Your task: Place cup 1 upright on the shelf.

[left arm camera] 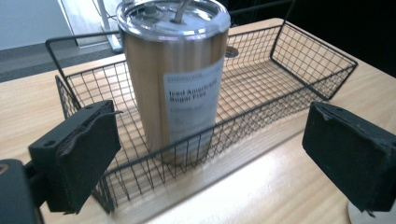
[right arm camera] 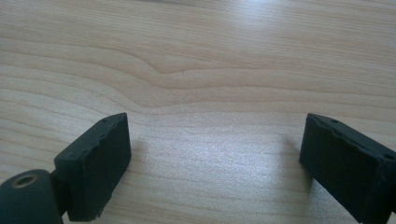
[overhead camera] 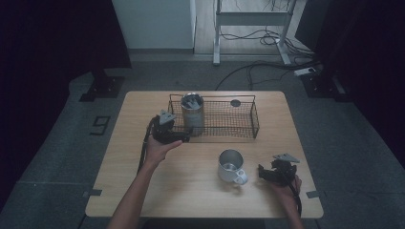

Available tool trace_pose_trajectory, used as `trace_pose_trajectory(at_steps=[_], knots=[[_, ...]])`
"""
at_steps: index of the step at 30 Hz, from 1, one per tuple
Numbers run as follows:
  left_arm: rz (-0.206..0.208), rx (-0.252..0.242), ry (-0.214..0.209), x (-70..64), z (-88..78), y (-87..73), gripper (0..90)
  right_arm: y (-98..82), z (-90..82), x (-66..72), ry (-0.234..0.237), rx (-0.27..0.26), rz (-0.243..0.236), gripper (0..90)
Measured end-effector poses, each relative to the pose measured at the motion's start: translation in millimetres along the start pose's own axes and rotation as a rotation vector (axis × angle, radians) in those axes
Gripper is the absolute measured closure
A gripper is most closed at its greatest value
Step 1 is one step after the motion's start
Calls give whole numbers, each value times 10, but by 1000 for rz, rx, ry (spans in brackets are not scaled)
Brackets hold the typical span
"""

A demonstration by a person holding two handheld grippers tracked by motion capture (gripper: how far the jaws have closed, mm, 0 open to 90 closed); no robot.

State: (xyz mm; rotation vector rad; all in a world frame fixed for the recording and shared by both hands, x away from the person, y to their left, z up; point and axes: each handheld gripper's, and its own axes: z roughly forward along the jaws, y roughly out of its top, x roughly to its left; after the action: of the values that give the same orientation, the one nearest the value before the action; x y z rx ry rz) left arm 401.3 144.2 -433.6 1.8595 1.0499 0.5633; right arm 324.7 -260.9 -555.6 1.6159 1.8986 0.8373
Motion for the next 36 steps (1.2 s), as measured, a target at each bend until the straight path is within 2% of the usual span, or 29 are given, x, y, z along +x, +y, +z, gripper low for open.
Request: trace_pose_trajectory(at_steps=[2,6,8,10,11,13,17,22,26,29,30,31,34,36], knots=[[7,2,-7,-38,-83,-77,41,0,0,0,0,-1,1,87],[15,9,-24,-76,-144,-183,39,0,0,-1,-1,-1,0,87],[4,31,-39,-88,-190,-308,40,0,0,-1,-1,0,0,87],[-4,44,-37,-89,-204,-353,49,0,0,-1,-1,0,0,87],[-13,55,-40,-86,-236,-444,51,0,0,-2,-2,0,0,87],[-23,58,-48,-82,-273,-531,52,-1,0,-2,-1,-1,1,88],[-15,71,-44,-84,-328,-644,52,-1,0,-2,-1,-1,1,88],[-27,105,-89,-106,-451,-842,55,0,-1,-2,-2,0,1,88],[-35,122,-91,-102,-477,-942,60,0,-1,-2,-2,0,1,88],[-59,139,-90,-83,-498,-1091,65,-1,0,-2,-1,-1,1,88],[-59,139,-90,-83,-498,-1091,67,-1,0,-2,-1,-1,1,89],[-67,144,-88,-74,-505,-1169,67,0,0,-2,-1,-1,1,89],[-61,168,-69,-62,-510,-1234,71,-1,0,-2,-1,-2,1,89],[-82,162,-69,-49,-524,-1268,71,-1,0,-2,-1,-1,1,89]])
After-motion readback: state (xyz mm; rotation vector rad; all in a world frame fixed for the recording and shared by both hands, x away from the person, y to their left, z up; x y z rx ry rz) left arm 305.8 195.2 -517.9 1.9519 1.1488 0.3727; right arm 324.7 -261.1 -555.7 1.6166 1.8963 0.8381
